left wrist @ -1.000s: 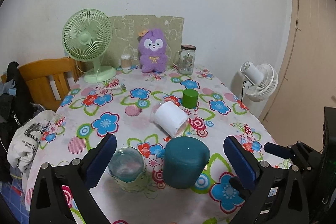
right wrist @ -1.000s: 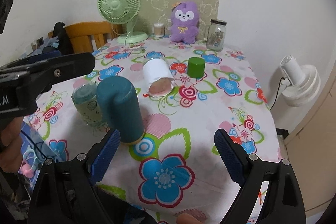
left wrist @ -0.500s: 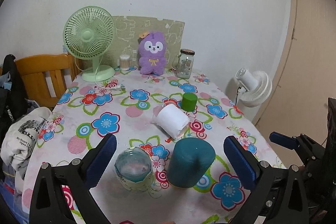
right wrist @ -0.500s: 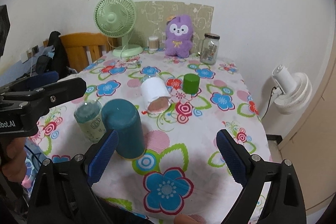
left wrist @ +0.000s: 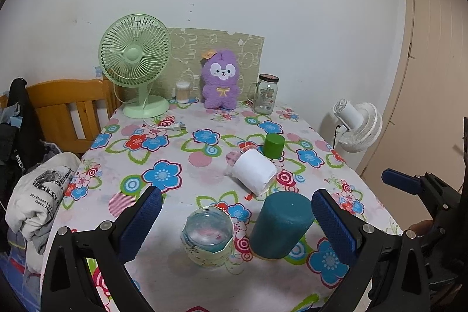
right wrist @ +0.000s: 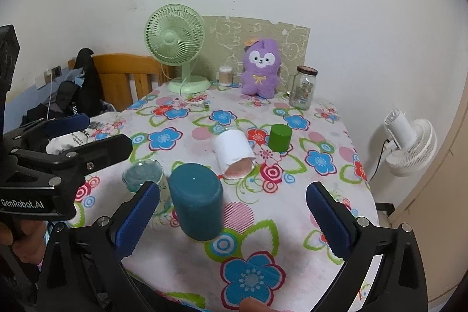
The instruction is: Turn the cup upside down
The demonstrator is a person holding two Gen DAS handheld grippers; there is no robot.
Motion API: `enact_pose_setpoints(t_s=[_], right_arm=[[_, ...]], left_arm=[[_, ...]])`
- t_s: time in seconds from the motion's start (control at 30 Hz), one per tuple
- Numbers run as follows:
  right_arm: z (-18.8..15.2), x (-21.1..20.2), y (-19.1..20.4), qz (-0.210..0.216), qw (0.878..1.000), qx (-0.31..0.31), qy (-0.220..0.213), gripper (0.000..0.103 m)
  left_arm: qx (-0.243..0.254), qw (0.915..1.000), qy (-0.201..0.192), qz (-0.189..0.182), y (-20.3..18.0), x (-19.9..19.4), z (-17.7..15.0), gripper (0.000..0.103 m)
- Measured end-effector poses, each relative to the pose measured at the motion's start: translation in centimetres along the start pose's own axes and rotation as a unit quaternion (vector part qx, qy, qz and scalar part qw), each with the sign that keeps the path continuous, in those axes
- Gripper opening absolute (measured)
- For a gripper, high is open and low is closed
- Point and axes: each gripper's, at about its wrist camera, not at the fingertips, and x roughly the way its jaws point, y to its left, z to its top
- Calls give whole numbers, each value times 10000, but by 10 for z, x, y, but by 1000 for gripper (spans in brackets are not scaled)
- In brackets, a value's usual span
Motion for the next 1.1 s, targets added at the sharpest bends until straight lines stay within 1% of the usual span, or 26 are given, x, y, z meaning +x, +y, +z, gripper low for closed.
enact_pose_setpoints(t_s=[1.1], right_arm=[[7, 1, 6, 19, 10000, -15, -63, 101]], left_arm=[[-52, 10000, 23, 77, 7, 2, -1, 103]])
